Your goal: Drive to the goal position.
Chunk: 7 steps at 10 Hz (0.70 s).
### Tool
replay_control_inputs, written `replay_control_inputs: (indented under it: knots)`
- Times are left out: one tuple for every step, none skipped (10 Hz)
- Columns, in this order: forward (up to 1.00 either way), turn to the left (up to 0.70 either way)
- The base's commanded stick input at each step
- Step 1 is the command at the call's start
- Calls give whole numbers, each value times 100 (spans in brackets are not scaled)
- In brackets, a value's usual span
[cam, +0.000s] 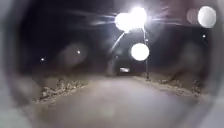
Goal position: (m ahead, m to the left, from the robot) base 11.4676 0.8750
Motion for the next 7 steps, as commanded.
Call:
replay_control_inputs:
  knots:
    - [100,0]
    - [100,0]
    - [100,0]
    - [100,0]
    - [100,0]
    - [100,0]
    - [100,0]
